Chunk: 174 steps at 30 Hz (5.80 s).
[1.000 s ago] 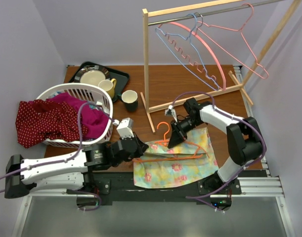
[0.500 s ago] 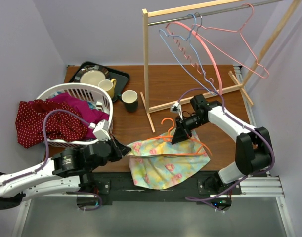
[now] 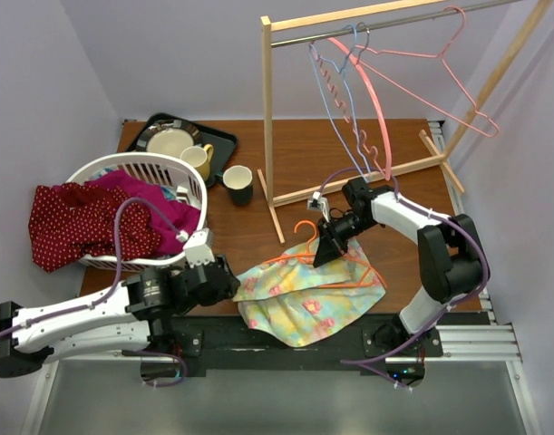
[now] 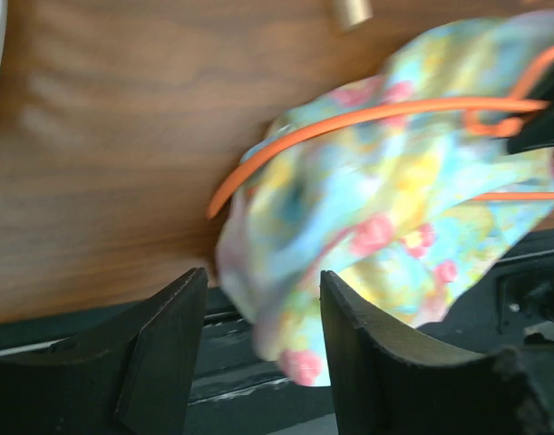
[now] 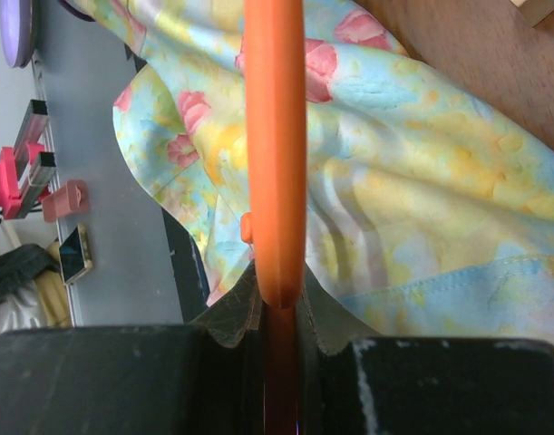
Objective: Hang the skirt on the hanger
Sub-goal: Place skirt on hanger
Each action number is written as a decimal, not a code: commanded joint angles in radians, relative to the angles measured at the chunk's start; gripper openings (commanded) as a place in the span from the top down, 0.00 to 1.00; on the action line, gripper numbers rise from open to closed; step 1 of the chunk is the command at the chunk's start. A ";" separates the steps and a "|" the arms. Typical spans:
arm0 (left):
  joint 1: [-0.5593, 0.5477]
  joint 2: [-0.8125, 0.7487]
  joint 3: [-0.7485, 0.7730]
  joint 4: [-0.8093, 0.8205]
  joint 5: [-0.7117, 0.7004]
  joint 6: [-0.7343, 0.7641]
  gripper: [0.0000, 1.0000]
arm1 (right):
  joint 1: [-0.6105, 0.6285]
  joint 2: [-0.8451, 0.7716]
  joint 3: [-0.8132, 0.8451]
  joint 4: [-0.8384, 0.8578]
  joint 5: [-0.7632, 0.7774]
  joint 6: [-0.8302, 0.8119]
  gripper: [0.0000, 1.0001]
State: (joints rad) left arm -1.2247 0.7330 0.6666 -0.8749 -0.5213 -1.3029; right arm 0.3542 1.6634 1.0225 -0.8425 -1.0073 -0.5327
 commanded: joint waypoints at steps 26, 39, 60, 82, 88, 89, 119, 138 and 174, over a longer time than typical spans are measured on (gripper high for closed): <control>-0.233 0.623 0.119 0.821 -0.063 1.239 0.32 | 0.005 0.084 0.041 0.010 0.026 0.034 1.00; -0.182 0.735 0.044 0.921 -0.114 1.240 0.44 | 0.006 0.091 0.047 0.003 0.021 0.039 1.00; -0.154 0.861 0.071 0.889 -0.115 1.295 0.45 | 0.006 0.151 0.062 0.000 0.015 0.056 1.00; -0.148 0.665 0.094 0.814 -0.028 1.266 1.00 | -0.014 0.171 0.080 -0.043 -0.013 0.017 1.00; -0.147 0.565 0.097 0.758 0.026 1.220 1.00 | -0.014 0.156 0.099 -0.105 -0.042 -0.050 1.00; -0.147 0.545 0.097 0.737 0.030 1.213 1.00 | -0.017 0.150 0.103 -0.134 -0.057 -0.079 1.00; -0.110 -0.026 0.101 0.350 -0.141 0.605 1.00 | -0.029 0.084 0.076 -0.092 0.016 -0.081 1.00; -0.229 0.315 0.342 0.395 0.136 0.753 0.31 | -0.015 0.032 0.064 -0.075 0.012 -0.067 1.00; -0.228 0.941 0.584 0.471 -0.005 1.467 1.00 | -0.014 0.038 0.074 -0.116 -0.019 -0.099 1.00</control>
State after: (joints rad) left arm -1.4689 1.7611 1.2507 -0.5003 -0.5797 0.1761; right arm 0.3355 1.7260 1.0882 -0.9417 -1.0237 -0.6052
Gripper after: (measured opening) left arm 0.021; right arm 0.128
